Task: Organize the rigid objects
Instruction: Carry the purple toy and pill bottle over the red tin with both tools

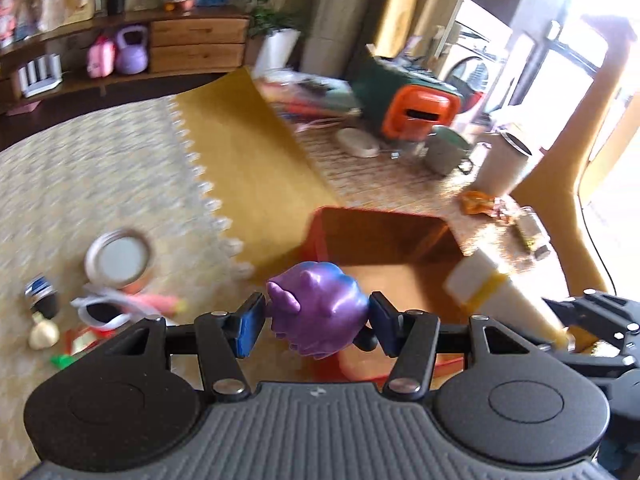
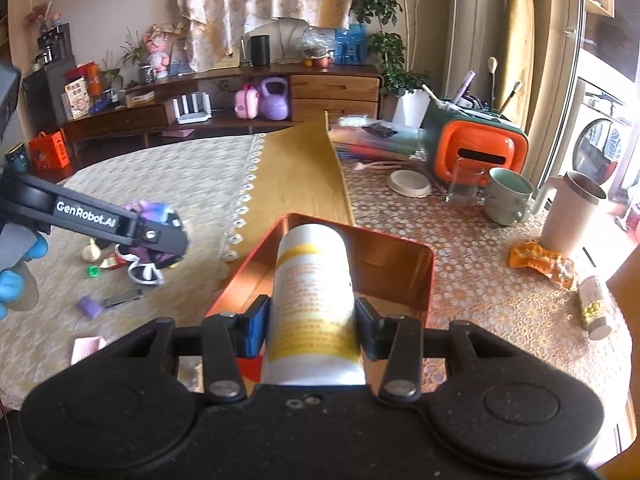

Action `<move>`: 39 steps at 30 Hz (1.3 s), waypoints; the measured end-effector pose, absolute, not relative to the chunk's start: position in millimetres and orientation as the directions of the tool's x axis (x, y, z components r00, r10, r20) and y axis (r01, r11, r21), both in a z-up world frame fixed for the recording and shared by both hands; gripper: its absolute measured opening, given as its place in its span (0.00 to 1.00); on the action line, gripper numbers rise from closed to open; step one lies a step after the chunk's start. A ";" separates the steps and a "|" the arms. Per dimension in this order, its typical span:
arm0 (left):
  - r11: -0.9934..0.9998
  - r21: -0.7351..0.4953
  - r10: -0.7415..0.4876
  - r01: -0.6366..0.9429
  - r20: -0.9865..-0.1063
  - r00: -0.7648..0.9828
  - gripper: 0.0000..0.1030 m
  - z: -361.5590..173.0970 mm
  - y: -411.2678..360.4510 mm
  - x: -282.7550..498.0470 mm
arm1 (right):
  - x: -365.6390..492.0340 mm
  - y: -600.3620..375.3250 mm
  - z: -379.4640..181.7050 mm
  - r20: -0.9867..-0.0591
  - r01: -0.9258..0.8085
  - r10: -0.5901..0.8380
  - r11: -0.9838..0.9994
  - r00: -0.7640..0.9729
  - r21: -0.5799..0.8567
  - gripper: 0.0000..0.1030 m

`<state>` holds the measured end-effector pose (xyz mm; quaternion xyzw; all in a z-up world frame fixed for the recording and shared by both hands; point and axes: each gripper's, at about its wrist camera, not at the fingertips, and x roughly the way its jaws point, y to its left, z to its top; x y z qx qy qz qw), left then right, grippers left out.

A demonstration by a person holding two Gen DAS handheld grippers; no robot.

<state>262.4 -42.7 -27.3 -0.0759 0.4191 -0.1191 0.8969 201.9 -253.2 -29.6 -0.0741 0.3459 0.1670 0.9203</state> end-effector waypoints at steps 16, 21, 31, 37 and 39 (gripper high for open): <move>0.967 -0.188 -0.252 0.170 -0.773 0.582 0.54 -69.3 -113.0 336.5 | 251.4 -259.2 -74.1 -0.720 -0.310 0.176 0.949 0.671 -0.057 0.42; 0.969 -0.165 -0.241 0.184 -0.789 0.565 0.54 -86.2 -126.7 352.2 | 262.7 -255.9 -86.1 -0.737 -0.301 0.155 0.951 0.658 -0.069 0.42; 0.972 -0.142 -0.224 0.187 -0.805 0.550 0.54 -106.5 -137.1 369.6 | 279.0 -253.3 -105.8 -0.773 -0.305 0.138 0.949 0.620 -0.076 0.42; 0.972 -0.138 -0.222 0.191 -0.807 0.547 0.54 -111.8 -138.8 373.5 | 282.1 -253.5 -110.7 -0.781 -0.301 0.125 0.950 0.611 -0.083 0.42; 0.971 -0.129 -0.221 0.204 -0.811 0.542 0.54 -112.6 -141.0 373.2 | 282.3 -253.6 -113.4 -0.789 -0.299 0.121 0.951 0.602 -0.083 0.42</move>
